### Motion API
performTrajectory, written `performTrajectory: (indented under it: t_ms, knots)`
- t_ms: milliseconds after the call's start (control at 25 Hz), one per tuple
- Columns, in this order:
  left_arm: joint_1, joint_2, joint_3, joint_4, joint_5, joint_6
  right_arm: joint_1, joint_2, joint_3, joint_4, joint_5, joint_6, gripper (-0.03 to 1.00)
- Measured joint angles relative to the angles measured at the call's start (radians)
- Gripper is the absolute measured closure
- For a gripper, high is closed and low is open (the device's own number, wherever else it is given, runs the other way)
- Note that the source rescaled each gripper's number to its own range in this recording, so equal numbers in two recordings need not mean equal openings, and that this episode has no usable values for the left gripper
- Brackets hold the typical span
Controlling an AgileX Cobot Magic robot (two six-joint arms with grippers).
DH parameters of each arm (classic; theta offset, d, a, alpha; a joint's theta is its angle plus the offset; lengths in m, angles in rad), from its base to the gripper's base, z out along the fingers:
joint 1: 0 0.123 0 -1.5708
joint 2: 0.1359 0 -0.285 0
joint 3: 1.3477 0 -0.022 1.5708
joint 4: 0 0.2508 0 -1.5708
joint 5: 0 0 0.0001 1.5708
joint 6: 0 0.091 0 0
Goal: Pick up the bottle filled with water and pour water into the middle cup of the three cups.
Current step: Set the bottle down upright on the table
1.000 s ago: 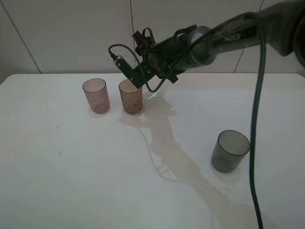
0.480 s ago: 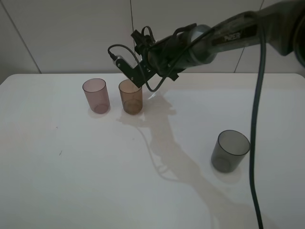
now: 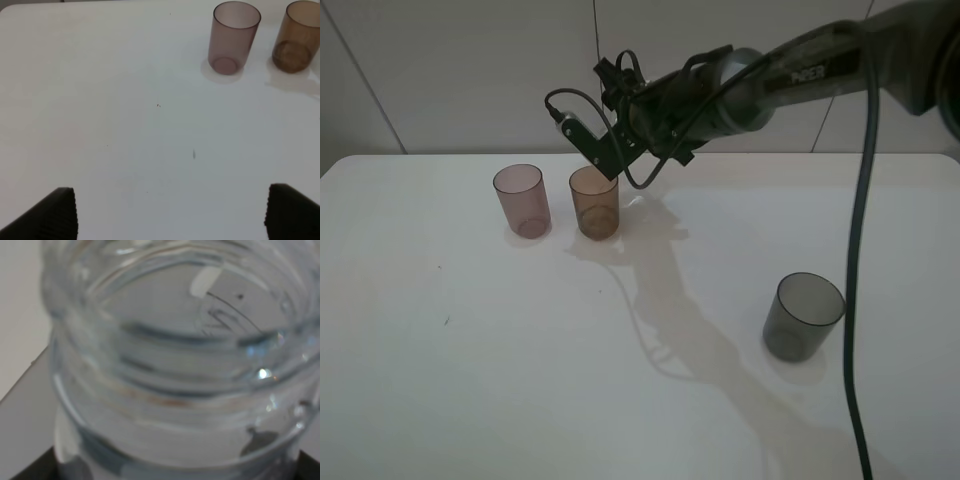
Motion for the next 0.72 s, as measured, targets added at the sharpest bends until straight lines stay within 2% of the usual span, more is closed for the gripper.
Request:
performTrajectory:
  t_ms: [720]
  knots:
    - [0.000,0.000,0.000,0.000,0.000,0.000,0.011,0.000,-0.012,0.000,0.007,-0.027,0.97]
